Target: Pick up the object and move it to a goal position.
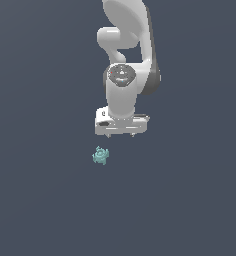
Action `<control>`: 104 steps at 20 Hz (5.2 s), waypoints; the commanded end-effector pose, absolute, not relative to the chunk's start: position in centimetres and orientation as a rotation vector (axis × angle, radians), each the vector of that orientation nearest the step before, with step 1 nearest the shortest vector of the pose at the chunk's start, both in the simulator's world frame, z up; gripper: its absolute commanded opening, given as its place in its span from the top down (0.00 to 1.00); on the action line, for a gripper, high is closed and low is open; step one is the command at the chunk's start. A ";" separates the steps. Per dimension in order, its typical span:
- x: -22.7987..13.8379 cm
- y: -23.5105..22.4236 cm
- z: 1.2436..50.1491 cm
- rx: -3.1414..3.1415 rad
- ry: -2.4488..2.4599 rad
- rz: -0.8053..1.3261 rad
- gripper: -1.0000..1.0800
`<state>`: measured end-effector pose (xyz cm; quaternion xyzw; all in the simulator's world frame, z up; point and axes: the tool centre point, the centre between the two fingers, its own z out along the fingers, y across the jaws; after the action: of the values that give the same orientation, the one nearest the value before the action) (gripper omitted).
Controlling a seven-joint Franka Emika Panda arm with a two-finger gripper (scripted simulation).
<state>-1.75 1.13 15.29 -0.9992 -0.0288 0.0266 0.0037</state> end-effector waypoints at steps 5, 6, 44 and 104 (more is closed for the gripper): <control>-1.5 1.7 15.9 -3.132 -0.106 0.062 0.04; -1.4 2.0 16.3 -3.132 -0.116 0.050 0.04; 1.8 -8.0 8.9 -3.099 0.517 0.002 0.04; 7.2 -0.7 32.7 -3.098 0.529 0.000 1.00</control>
<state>6.92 -1.01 31.31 -0.9858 0.1681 -0.0007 -0.0005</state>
